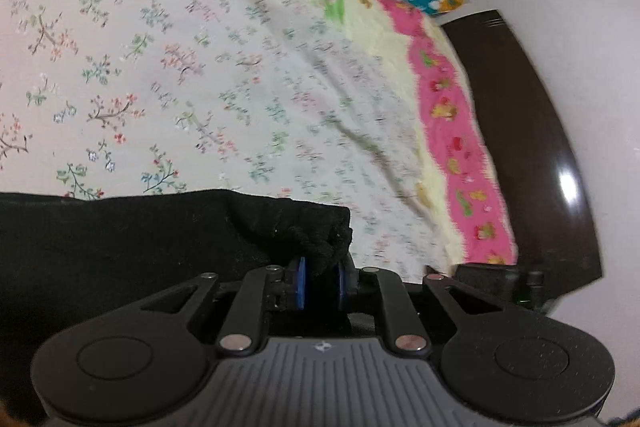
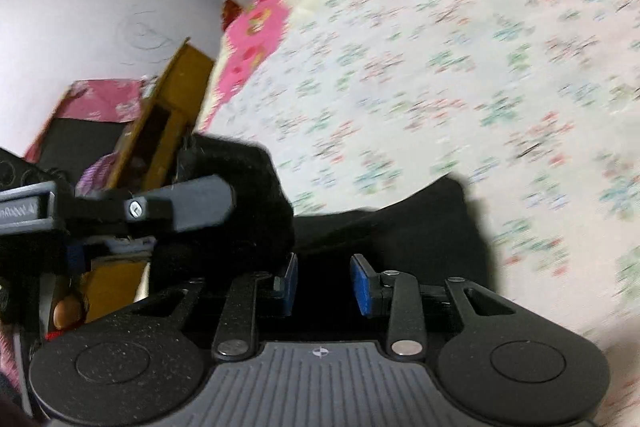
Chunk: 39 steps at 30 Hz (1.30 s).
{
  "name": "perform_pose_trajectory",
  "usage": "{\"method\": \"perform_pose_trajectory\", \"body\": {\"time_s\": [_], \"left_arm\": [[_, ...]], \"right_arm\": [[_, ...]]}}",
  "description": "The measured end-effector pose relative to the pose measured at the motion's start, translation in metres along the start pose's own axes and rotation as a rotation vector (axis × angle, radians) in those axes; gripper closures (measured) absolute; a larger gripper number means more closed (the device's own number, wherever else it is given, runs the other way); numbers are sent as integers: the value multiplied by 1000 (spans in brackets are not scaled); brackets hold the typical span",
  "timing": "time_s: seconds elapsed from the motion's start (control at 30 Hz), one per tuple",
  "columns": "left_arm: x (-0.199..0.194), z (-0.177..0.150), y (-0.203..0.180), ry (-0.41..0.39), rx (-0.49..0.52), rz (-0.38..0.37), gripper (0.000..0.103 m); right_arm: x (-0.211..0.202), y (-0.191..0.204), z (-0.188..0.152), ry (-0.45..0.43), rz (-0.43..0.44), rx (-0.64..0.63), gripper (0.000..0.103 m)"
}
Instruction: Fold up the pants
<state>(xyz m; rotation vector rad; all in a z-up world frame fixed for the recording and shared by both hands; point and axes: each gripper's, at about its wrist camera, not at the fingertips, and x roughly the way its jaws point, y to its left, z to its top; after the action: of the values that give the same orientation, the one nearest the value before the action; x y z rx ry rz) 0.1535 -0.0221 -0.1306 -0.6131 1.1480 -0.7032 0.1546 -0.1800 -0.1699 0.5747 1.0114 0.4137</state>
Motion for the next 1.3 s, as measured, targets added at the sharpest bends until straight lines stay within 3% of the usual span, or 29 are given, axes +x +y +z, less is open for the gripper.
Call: {"method": "perform_pose_trajectory", "body": {"time_s": [0.17,0.3,0.4,0.57,0.67,0.73,0.83,0.97,1.03,1.17,1.23,1.3], "left_arm": [[26,-7,15,-13,-120,31,72],[42,-9,20,-41,-194,-10,69],[49,-4,19,-63,-224,-13,61],[30,0,16,-82,-199,-30,59],[14,-1,12,-93,-151,28,59],[16,1,12,-83,-157,16,59],[14,7,5,-96,-92,50,59],[-14,7,-2,-129,34,125,59],[-25,2,2,-113,56,154,59],[-35,-19,18,-54,39,194,59],[-37,-31,23,-36,38,217,59],[-37,-42,27,-21,39,244,59]], "right_arm": [[-22,-20,10,-84,-76,5,79],[-38,-26,10,-114,-137,-8,79],[-54,-27,6,-121,-156,-34,79],[-65,-1,-12,-78,-141,-104,72],[-67,18,-22,-79,-119,-150,70],[-67,35,-27,-97,-106,-203,70],[-55,57,-34,-16,-68,-277,71],[-49,57,-52,66,-120,-342,69],[-45,51,-53,104,-109,-349,69],[-22,52,-47,213,-71,-545,70],[-9,46,-41,270,-37,-560,71],[6,32,-30,345,20,-445,98]]}}
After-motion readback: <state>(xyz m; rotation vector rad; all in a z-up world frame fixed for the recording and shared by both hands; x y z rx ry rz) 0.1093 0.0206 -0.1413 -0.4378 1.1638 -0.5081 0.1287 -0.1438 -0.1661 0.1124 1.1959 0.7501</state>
